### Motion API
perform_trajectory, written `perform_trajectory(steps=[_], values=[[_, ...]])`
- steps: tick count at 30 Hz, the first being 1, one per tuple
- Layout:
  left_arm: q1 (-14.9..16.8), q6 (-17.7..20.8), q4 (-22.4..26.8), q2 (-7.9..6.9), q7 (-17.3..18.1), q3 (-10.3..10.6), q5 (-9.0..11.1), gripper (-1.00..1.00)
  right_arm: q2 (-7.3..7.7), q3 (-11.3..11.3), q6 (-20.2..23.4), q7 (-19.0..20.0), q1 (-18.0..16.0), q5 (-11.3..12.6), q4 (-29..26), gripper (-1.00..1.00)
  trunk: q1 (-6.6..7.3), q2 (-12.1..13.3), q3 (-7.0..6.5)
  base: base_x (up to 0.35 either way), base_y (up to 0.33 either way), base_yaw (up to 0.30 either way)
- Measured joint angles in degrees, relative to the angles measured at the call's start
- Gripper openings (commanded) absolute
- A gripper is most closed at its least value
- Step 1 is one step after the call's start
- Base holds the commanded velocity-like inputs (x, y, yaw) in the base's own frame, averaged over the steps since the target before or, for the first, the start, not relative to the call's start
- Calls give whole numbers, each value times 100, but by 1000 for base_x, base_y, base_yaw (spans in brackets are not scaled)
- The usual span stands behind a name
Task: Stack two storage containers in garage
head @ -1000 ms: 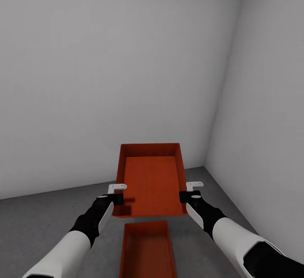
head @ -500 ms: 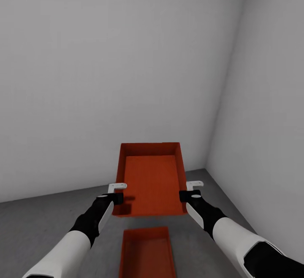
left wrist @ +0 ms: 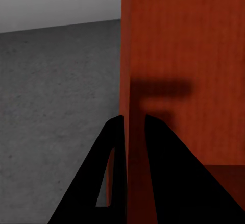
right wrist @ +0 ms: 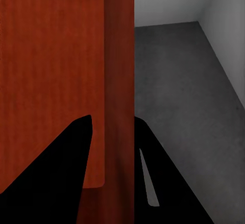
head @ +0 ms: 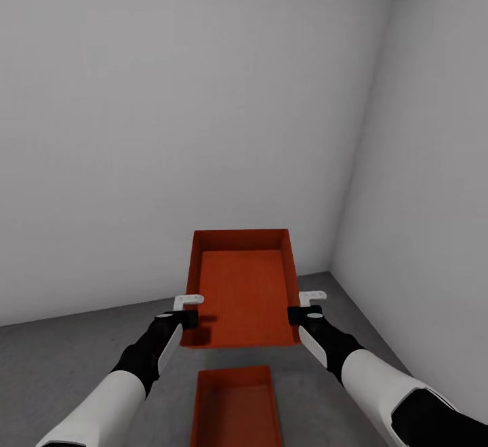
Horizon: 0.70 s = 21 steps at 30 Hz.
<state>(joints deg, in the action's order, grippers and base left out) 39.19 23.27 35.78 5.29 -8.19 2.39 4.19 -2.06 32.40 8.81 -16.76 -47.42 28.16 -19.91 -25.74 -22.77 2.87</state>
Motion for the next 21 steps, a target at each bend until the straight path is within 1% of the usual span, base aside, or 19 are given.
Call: perform_trajectory(steps=[6, 21], values=[[0, 0, 8, 0, 0, -1, -2, -100, 2, -3, 0, 0, 0, -4, -8, -100, 0, 0, 11, 0, 0, 0], [0, 0, -9, 0, 1, -1, 2, -100, -2, -7, 4, 5, 0, -10, 7, -100, 0, 0, 140, 0, 0, 0]])
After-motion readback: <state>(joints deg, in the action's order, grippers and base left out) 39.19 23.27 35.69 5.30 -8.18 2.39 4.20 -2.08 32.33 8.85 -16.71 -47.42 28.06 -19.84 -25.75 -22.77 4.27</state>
